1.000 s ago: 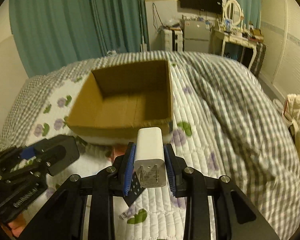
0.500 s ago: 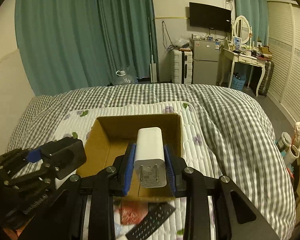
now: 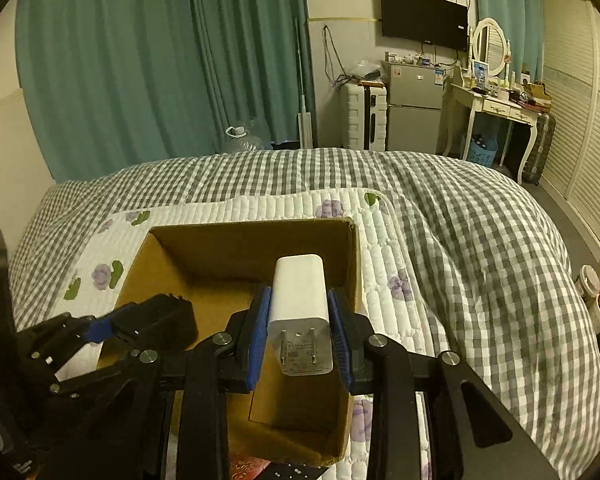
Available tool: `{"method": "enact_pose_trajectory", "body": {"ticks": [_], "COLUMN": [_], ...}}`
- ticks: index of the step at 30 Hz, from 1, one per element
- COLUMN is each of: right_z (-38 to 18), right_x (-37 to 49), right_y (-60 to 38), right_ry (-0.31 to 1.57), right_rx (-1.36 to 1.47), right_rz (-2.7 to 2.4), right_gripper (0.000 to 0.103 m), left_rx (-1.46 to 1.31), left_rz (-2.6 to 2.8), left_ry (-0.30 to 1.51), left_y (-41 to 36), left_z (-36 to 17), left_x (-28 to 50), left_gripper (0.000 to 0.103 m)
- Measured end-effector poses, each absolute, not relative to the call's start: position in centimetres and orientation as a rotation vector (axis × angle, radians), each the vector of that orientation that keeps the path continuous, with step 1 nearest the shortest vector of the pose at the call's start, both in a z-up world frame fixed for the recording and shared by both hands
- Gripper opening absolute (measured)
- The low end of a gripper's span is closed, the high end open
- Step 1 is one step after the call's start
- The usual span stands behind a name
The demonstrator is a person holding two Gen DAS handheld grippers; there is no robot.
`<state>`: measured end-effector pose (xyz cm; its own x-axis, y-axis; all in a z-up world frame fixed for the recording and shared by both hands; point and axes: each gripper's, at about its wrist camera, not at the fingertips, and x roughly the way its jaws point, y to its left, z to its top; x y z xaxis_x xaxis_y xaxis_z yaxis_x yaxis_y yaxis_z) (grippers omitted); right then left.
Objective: Organize rigid objects
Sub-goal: 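Carry both into the box and open the left tool to drop the adapter, then grasp the white hair-dryer device with the left tool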
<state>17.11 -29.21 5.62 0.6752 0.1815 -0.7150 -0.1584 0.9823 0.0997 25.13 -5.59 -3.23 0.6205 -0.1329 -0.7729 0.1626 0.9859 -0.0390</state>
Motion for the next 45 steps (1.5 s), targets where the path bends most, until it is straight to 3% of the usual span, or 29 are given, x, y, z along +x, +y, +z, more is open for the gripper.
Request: {"method": "enact_pose_trajectory", "body": {"ticks": [4,9,19,21,22,23,24,31,37,45], "right_z": [5.4,5.1,2.7,2.6,2.9,3.2,3.7,6.8,10.0,10.6], "right_x": [17.1,17.3,17.1,17.0,16.8,16.6,16.3,13.6,8.3,1.9], "right_y": [-29.3,-29.3,-28.5,-28.7,-28.8,-29.0,-29.3,-31.0,-31.7,-29.1], "right_ry": [0.808,0.820,0.847,0.847,0.833,0.815,0.802,0.798,0.794,0.825], "right_rx": [0.044,0.054,0.044,0.047,0.048,0.053,0.061,0.067,0.040,-0.001], "right_rz": [0.198,0.200,0.200,0.189,0.182,0.174,0.170,0.132,0.156,0.212], "right_gripper": [0.028,0.028,0.029,0.045,0.062,0.067,0.067,0.073,0.079,0.081], "left_rx": [0.006,-0.028,0.029,0.026,0.021,0.013,0.004,-0.017,-0.001,-0.033], "left_rz": [-0.143,-0.156,-0.145,-0.143,-0.147,-0.154,-0.159,-0.112,-0.079,-0.063], "left_ry": [0.911,0.846,0.817,0.810,0.810,0.811,0.807,0.795,0.779,0.807], "left_y": [-5.1,-3.8,-4.0,-3.8,-3.7,-3.5,-3.2,-1.8,-0.6,1.1], "left_z": [-3.3,-1.8,-1.1,-0.6,-0.4,-0.2,0.1,2.2,3.5,1.8], "left_x": [25.3,24.3,22.5,21.9,21.7,21.5,21.1,17.2,12.3,6.5], "left_gripper": [0.040,0.048,0.048,0.049,0.051,0.061,0.073,0.088,0.097,0.097]}}
